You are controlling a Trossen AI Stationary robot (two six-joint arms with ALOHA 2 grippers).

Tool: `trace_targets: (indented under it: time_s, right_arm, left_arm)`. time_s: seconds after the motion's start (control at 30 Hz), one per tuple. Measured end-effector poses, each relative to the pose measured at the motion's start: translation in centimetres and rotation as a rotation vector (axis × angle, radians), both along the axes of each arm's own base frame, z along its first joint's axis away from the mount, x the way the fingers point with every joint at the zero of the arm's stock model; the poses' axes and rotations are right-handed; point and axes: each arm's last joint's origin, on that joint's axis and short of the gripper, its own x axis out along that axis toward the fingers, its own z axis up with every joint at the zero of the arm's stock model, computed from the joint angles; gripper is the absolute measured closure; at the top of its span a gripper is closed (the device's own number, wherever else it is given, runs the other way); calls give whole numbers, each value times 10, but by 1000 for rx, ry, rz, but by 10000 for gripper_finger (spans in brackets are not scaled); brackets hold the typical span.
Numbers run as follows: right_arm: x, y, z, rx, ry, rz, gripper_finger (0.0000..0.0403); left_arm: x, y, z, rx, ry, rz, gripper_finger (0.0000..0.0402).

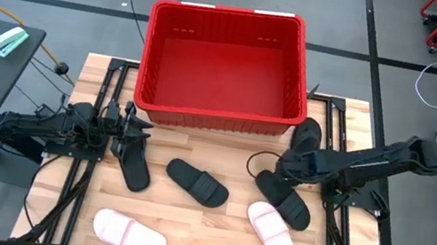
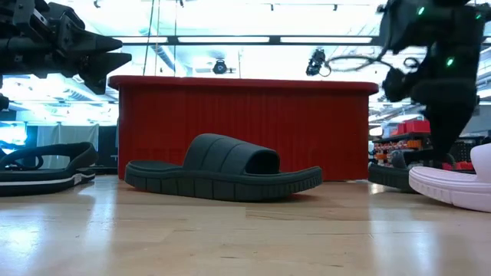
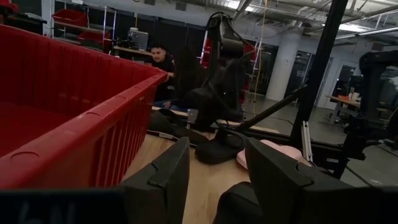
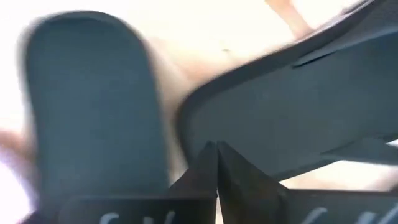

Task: Pick and place slides into bin
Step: Put the right pair of black slippers into the red container

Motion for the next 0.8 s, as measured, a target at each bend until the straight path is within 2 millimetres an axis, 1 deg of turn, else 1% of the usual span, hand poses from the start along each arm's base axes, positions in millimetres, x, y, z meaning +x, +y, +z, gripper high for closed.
trace_targets:
  time_s: [0.17,0.3,0.4,0.53,0.6,0.7,0.8]
  right_arm:
    - [-8,8,11,-13,-75,4,403]
    - [-6,13,10,-37,-87,44,394]
    - [-1,14,3,-49,-47,51,365]
    - [4,15,-11,-79,44,72,311]
    - [5,14,-16,-122,78,67,284]
    - [4,11,-18,-226,78,-22,253]
    - [3,7,-17,-292,47,-143,236]
  left_arm:
    - [0,0,0,0,0,0,239]
    - [0,0,0,0,0,0,239]
    - [0,0,0,0,0,0,239]
    - [0,0,0,-1,0,0,239]
    - [0,0,0,-1,0,0,239]
    - [0,0,0,-5,0,-1,239]
    - [0,0,0,-8,-1,-1,239]
